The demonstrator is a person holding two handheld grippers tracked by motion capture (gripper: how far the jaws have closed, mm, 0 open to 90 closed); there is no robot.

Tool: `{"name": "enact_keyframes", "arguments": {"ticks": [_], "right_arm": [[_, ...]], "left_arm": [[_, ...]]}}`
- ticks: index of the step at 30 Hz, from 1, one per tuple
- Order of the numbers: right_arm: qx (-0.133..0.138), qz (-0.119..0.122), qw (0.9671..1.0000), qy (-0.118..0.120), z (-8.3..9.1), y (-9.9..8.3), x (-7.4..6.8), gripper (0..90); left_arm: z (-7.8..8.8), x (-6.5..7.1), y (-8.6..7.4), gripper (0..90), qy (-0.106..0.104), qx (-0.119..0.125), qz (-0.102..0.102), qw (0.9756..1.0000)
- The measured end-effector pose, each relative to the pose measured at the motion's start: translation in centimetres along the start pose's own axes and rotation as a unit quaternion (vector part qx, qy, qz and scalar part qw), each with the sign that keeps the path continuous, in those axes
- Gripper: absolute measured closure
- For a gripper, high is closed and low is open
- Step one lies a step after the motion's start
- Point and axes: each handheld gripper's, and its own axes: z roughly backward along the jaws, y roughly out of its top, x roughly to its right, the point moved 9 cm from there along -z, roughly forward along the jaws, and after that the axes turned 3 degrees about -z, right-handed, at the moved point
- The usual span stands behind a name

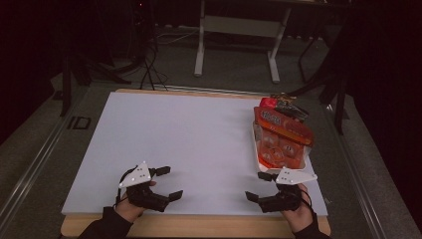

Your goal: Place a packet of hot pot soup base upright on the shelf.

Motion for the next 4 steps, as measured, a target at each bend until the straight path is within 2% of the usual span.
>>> {"name": "enact_keyframes", "arguments": {"ticks": [4], "right_arm": [[0.001, -0.001, 1.0, 0.001, 0.01, 0.02, -0.01, 15.3]], "left_arm": [[-0.02, 0.01, -0.01, 6.6, -0.001, 0.0, 0.0, 1.0]]}}
